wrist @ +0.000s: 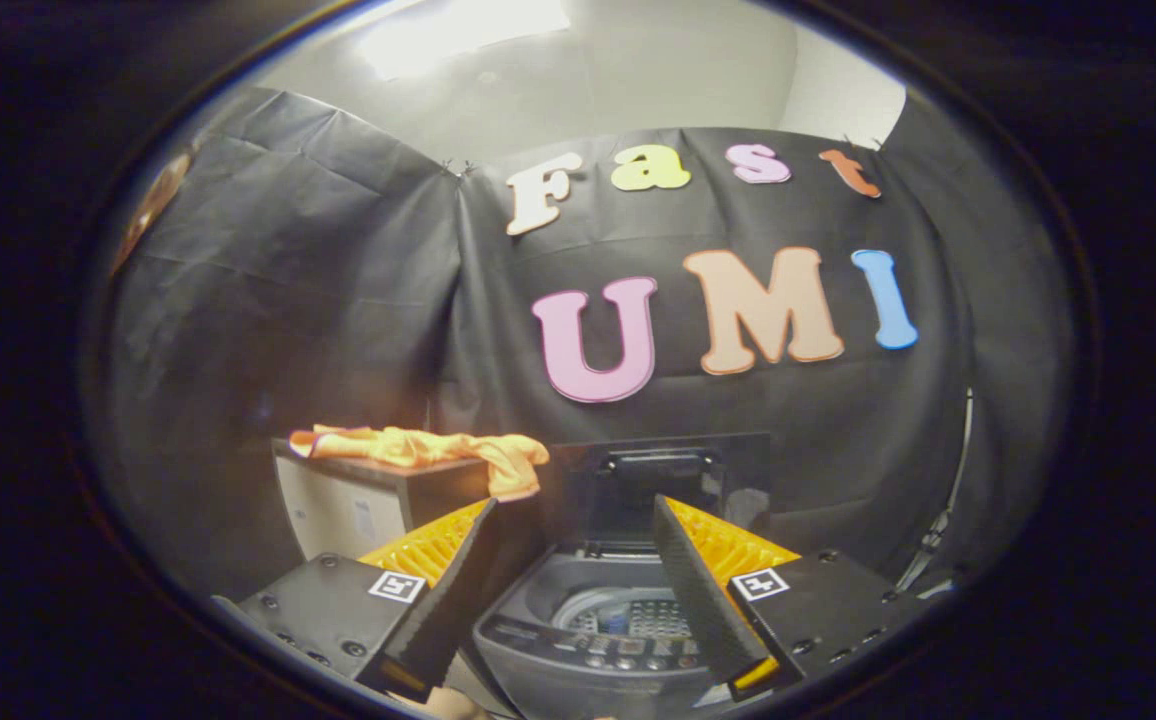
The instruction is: Put the clothes into the washing machine and then close the washing machine lid.
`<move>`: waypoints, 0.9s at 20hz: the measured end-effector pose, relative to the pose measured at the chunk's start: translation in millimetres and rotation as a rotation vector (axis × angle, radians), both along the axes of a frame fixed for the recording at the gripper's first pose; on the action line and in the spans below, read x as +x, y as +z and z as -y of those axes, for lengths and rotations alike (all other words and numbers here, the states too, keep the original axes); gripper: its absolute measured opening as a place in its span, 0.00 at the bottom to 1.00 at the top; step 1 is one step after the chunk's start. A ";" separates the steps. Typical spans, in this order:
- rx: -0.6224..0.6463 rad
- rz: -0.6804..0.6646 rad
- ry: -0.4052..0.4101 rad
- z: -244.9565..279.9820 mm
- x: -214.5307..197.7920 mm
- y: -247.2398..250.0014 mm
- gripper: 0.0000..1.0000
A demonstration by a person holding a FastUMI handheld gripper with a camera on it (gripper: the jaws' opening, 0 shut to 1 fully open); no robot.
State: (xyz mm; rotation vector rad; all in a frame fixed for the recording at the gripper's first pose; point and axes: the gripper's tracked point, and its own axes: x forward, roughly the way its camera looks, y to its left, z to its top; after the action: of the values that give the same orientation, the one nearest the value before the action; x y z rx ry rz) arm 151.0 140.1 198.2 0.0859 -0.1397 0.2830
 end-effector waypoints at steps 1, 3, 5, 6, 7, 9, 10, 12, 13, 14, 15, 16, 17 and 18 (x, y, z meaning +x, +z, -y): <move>0.009 -0.006 0.030 -15.7 10.4 13.4 0.95; 0.022 -0.003 0.097 -53.2 33.0 41.4 0.95; 0.022 -0.001 0.165 -93.3 51.5 62.5 0.95; 0.017 -0.007 0.194 -113.6 59.2 68.9 0.95; 0.009 -0.022 0.220 -132.8 65.8 72.6 0.95; -0.014 -0.065 0.267 -171.3 79.9 73.6 0.95; -0.023 -0.087 0.277 -186.8 88.4 74.4 0.95; -0.060 -0.132 0.300 -213.5 103.6 70.4 0.95; -0.083 -0.158 0.306 -223.8 112.0 66.3 0.95; -0.104 -0.190 0.307 -232.6 120.0 60.7 0.95; -0.121 -0.236 0.306 -241.0 127.5 51.6 0.95; -0.135 -0.287 0.308 -247.4 134.0 41.0 0.96; -0.146 -0.336 0.313 -253.7 137.0 30.1 0.96; -0.156 -0.377 0.317 -259.2 140.4 20.2 0.96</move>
State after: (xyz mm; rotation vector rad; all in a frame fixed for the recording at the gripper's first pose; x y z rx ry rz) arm 291.4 399.4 218.4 0.0050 0.2734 0.5871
